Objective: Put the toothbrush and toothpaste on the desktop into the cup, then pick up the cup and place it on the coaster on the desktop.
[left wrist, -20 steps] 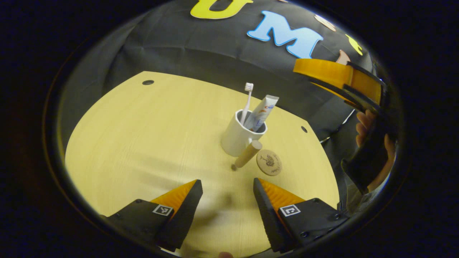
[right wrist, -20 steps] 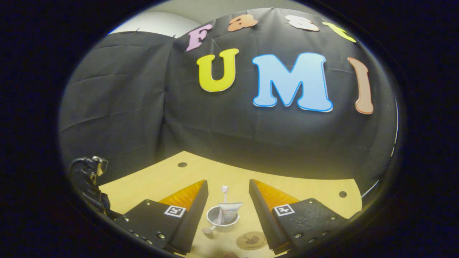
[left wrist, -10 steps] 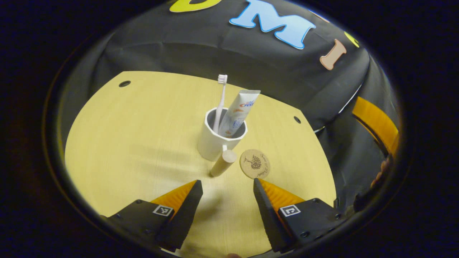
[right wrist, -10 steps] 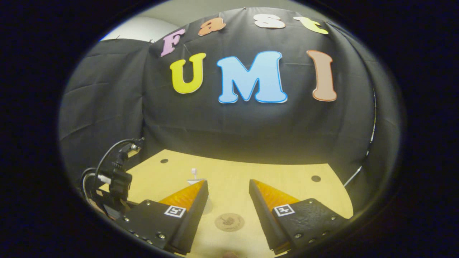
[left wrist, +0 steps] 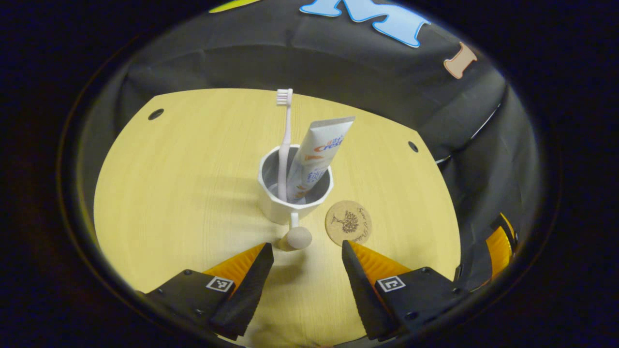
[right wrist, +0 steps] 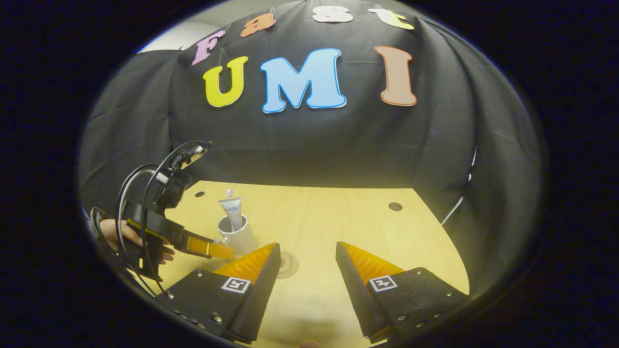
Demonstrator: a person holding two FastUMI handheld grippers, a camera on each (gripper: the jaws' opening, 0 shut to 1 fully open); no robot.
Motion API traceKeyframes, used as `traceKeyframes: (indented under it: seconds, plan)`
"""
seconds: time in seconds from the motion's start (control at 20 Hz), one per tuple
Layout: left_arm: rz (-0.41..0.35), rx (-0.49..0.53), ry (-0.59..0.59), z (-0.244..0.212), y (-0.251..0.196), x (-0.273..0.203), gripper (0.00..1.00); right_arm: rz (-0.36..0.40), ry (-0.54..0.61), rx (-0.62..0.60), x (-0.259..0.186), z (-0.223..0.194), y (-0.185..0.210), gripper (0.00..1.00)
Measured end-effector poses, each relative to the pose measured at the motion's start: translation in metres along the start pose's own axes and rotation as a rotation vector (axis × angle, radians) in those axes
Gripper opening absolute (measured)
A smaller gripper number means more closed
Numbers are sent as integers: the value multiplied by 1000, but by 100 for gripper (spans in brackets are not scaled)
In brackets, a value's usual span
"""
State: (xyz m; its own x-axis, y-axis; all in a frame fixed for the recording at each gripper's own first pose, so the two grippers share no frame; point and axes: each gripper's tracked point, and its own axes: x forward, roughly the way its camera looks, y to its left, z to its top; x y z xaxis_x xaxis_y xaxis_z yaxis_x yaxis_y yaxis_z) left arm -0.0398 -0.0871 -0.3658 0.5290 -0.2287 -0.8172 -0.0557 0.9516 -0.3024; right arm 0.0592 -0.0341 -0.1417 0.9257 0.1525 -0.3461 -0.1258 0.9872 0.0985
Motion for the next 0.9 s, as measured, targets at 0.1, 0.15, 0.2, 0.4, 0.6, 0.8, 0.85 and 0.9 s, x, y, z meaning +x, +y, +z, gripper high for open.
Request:
traceKeyframes:
  seconds: [0.1,0.15,0.2,0.4,0.6,0.8,0.85,0.9]
  plan:
    - [19,5,30,3,5,5,92,-9,16,19,-2,-7,-4,74]
    - [21,4,41,5,6,7,87,-10,21,28,-3,-10,-5,74]
    - [19,0,54,7,7,8,91,-10,26,36,-2,-11,-6,74]
    - [22,1,81,17,9,14,87,-13,36,48,-1,-14,-3,74]
    - [52,36,134,21,15,25,88,-6,44,54,2,-15,1,74]
    - [61,57,147,26,16,37,76,-15,54,54,2,-18,1,74]
    - [61,60,154,25,15,39,76,-16,57,56,2,-19,1,74]
    - [66,61,164,24,15,41,70,-18,58,58,2,-19,0,74]
